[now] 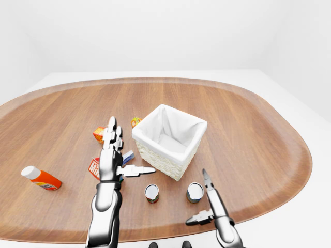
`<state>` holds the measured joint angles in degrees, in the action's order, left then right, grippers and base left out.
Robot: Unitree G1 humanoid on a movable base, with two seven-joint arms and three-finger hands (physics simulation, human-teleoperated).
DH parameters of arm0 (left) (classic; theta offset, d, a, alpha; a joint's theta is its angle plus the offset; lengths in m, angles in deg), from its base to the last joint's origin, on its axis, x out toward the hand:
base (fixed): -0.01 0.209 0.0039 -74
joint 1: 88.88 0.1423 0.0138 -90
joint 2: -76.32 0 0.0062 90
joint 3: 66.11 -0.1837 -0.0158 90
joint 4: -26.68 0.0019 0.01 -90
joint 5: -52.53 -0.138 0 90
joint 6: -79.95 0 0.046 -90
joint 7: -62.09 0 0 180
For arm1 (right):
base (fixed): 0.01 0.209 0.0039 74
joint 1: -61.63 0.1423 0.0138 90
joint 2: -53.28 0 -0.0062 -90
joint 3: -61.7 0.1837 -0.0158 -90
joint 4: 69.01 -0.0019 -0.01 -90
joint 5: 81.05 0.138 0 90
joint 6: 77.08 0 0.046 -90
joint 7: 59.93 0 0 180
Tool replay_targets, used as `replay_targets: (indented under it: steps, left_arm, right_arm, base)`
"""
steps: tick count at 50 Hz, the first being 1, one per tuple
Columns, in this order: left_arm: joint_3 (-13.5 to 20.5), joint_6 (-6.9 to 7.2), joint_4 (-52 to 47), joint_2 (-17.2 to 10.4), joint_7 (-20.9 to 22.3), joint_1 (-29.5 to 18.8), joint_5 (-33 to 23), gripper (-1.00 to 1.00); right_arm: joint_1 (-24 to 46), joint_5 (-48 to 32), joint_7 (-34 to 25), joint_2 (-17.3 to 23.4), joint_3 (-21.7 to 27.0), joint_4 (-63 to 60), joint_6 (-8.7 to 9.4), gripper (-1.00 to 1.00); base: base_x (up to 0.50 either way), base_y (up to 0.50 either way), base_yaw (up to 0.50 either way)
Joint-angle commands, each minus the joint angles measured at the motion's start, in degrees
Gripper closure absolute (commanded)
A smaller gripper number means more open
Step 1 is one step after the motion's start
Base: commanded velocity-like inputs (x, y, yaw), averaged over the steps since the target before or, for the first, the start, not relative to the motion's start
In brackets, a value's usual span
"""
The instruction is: Pick up the alphabet soup, and put it in the basket.
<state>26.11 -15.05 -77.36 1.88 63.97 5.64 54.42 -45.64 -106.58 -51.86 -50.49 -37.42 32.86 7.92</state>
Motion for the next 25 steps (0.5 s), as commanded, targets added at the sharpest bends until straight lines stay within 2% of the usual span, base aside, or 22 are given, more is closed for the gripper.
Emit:
replay_targets:
  steps: [1,6,25]
  left_arm:
    - [0.0,0.00,0.1,0.0,0.0,0.0,0.0,-1.00]
    - [-0.1,0.00,-0.2,0.0,-0.1,0.1,-0.1,-1.00]
    - [-0.1,0.00,0.0,0.0,0.0,0.0,-0.1,-1.00]
  right_arm:
    - [0.2,-0.3,0.7,0.2,-0.9,0.7,0.00,-1.00]
    - [2.5,-0.3,1.5,0.2,0.1,5.8,0.00,-1.00]
    - [5.4,-1.3,2.1,-0.3,1.3,11.0,0.00,-1.00]
  base:
    - [0.00,0.00,0.00]
    - [0.00,0.00,0.00]
    - [0.00,0.00,0.00]
